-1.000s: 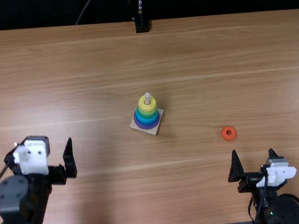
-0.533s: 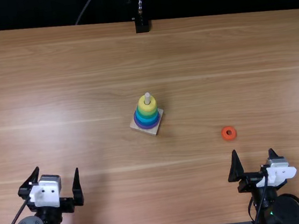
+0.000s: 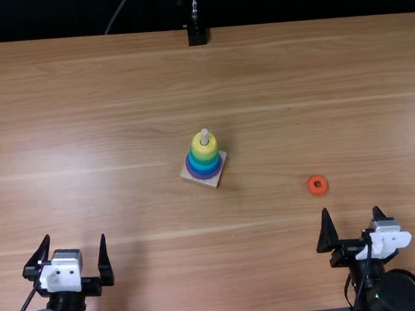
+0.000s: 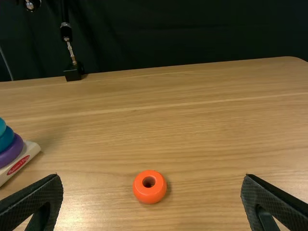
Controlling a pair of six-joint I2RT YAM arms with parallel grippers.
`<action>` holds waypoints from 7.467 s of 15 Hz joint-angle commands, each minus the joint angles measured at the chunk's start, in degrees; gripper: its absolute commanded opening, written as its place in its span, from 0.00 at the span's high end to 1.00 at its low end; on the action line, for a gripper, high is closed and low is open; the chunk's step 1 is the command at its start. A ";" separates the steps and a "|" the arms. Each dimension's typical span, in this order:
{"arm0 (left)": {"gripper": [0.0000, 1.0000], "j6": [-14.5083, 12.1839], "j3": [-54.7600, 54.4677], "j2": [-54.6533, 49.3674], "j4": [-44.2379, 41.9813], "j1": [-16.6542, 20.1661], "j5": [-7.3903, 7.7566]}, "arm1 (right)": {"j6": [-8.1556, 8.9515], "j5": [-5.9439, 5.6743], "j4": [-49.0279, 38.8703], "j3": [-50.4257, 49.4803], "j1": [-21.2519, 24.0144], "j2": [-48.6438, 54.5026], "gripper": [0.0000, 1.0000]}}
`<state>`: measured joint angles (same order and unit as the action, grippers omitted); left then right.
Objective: Build the Hanoi tower: stack the rings onto the peg from bottom to top in this color order: purple, dark blue, light blue, dark green, light green, yellow, orange.
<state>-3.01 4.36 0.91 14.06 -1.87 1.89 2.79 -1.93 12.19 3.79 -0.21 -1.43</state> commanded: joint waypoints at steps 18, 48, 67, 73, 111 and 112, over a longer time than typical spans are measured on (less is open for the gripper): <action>0.00 -0.69 -4.36 -0.91 11.46 0.11 -1.57 | -0.26 -0.70 3.91 -2.74 0.65 1.43 0.00; 0.00 -0.69 -4.36 -0.91 11.46 0.11 -1.57 | 0.48 -0.91 17.51 44.72 -0.23 -62.73 0.00; 0.00 -0.69 -4.36 -0.91 11.46 0.11 -1.57 | 7.02 -1.02 15.72 51.75 -0.14 -94.46 0.00; 0.00 -0.69 -4.36 -0.91 11.46 0.11 -1.57 | 7.02 -1.02 16.14 53.42 -0.93 -96.74 0.00; 0.00 -0.69 -4.36 -0.91 11.46 0.11 -1.57 | 6.49 -1.86 46.62 80.58 -20.18 -93.31 0.95; 0.00 -0.69 -4.36 -0.91 11.46 0.11 -1.57 | 6.49 -1.86 47.04 83.13 -21.68 -93.49 0.96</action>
<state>-3.01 5.89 0.67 20.95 -1.87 0.27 9.26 -3.05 59.20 84.90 -20.91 -96.36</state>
